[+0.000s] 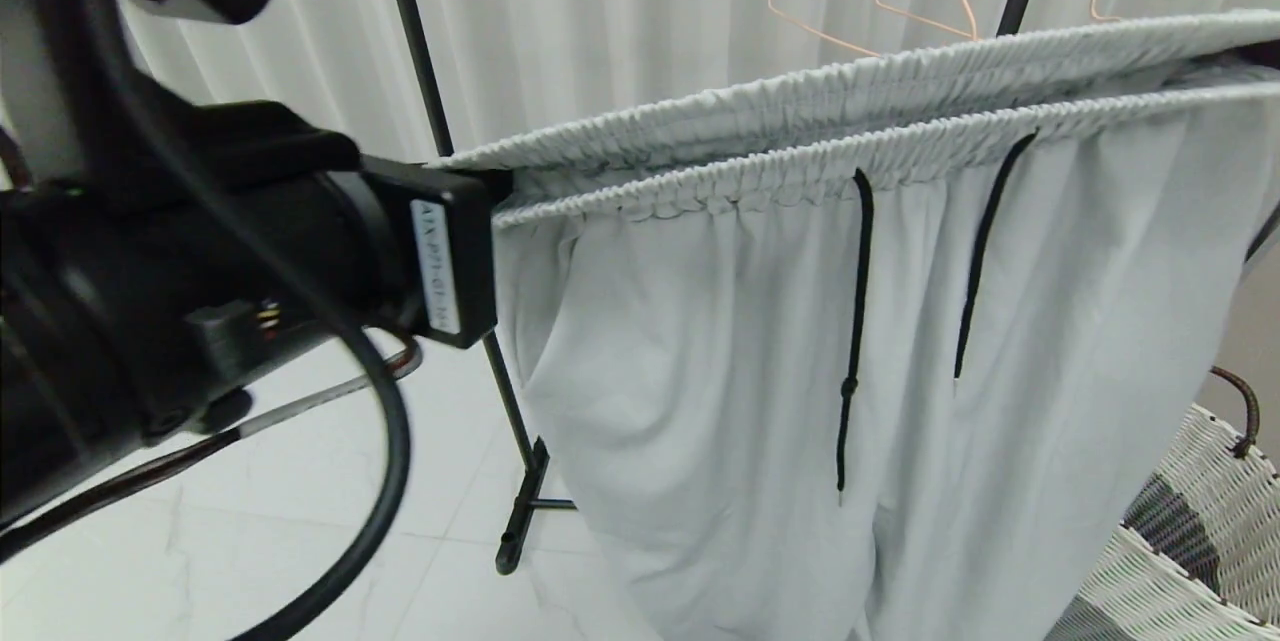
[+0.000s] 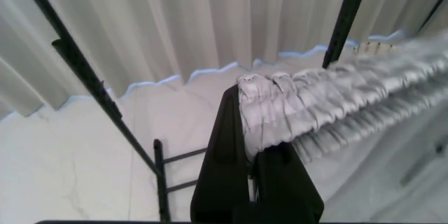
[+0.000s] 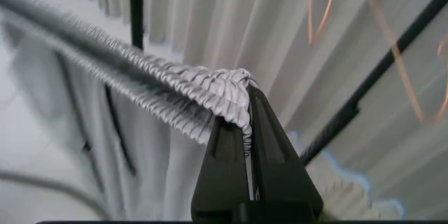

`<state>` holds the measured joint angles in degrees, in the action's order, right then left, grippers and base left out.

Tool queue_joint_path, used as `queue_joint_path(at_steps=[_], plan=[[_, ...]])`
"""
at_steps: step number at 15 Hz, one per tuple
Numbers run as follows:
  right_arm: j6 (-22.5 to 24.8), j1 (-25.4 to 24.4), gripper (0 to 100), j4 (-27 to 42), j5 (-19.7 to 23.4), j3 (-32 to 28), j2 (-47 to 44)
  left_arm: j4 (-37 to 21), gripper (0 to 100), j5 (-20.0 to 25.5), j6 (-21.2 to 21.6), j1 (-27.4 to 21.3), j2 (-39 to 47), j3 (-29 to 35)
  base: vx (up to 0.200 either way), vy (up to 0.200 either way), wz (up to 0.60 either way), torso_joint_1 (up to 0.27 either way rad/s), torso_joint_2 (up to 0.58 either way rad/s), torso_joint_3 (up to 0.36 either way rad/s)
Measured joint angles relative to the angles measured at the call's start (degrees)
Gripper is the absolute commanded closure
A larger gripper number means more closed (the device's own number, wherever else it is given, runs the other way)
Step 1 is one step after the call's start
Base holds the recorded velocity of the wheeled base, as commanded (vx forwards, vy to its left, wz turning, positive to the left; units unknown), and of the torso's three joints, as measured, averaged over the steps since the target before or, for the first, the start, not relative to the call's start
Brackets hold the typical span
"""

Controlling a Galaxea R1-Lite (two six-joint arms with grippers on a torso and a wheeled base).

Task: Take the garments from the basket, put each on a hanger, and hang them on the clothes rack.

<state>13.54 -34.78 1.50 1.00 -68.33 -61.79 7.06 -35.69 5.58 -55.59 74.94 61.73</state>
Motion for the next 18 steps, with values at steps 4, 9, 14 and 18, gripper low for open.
queue_joint_path(at_steps=[4, 9, 14, 18], plan=[[1.01, -4.44, 100, -4.72, -0.57, -6.34, -9.76, -0.30, 100, -0.16, 7.68, -9.16, -10.14, -8.70, 0.000, 0.000, 0.00, 0.000, 0.00, 0.000], [1.48, -6.01, 100, -4.07, -3.38, -8.07, -12.82, -0.26, 100, -0.35, 9.72, -13.15, -14.76, -10.65, 0.000, 0.000, 0.00, 0.000, 0.00, 0.000], [1.04, -4.96, 100, 7.06, -6.00, -11.65, -9.24, 0.30, 100, -0.27, 9.19, -6.21, -9.67, -0.51, 0.000, 0.000, 0.00, 0.000, 0.00, 0.000], [0.11, -5.13, 100, 15.43, -5.75, -8.22, -3.83, 3.41, 100, -0.27, 8.01, -1.07, -3.57, 2.60, 0.000, 0.000, 0.00, 0.000, 0.00, 0.000]])
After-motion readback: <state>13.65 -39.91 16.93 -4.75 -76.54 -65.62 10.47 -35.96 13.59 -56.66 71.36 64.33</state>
